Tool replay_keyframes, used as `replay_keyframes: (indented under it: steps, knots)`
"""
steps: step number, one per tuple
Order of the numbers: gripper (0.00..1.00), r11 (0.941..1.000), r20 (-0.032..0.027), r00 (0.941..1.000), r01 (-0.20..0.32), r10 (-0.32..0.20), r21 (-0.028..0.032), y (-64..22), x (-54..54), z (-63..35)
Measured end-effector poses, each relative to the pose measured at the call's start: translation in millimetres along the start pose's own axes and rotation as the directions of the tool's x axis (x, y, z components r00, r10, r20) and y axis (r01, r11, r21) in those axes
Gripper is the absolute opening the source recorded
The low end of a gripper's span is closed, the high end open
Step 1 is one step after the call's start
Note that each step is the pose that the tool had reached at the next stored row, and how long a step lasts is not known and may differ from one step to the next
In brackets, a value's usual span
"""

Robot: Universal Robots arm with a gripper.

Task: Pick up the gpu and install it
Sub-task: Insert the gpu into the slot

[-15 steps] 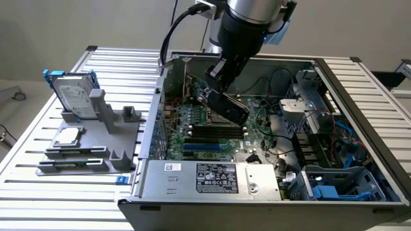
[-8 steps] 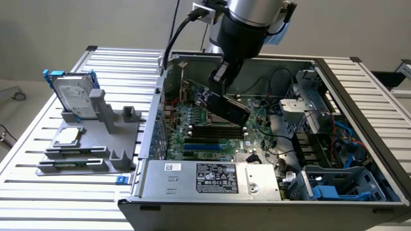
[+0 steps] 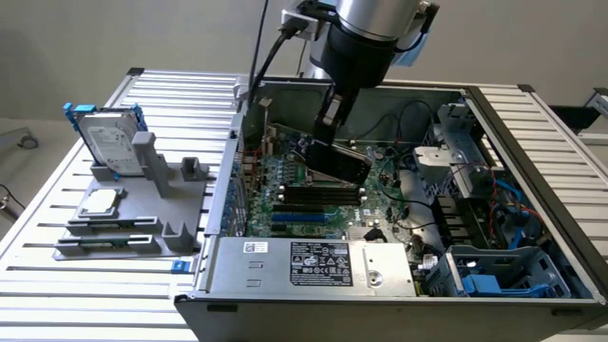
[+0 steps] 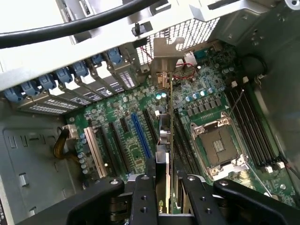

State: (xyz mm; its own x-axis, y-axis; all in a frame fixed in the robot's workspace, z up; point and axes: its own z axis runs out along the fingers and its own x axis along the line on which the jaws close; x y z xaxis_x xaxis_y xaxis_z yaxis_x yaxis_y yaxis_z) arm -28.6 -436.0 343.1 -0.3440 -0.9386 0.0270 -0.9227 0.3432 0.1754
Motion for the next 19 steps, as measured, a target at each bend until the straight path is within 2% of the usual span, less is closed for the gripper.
replay_keyframes:
  steps: [6, 9, 12, 14, 15, 17, 19]
  knots:
    - [0.26, 0.9962, 0.0174, 0.9961, 0.087, -0.087, -0.0021, 0.0, 0.0, 0.4]
    - [0.26, 0.9921, 0.0292, 0.9916, 0.126, -0.126, -0.0012, -0.1, 0.0, 0.5]
    - [0.26, 0.9866, 0.0433, 0.9857, 0.163, -0.163, 0.0024, -0.2, -0.1, 0.7]
    - [0.26, 0.9822, 0.0501, 0.981, 0.187, -0.188, 0.0077, -0.2, -0.1, 1.0]
    - [0.26, 0.9797, 0.0509, 0.9784, 0.2, -0.2, 0.0125, -0.2, -0.1, 1.2]
    - [0.26, 0.9739, 0.0498, 0.9727, 0.226, -0.226, 0.0239, -0.3, -0.1, 1.5]
    - [0.26, 0.9668, 0.047, 0.966, 0.253, -0.254, 0.0384, -0.3, -0.1, 1.8]
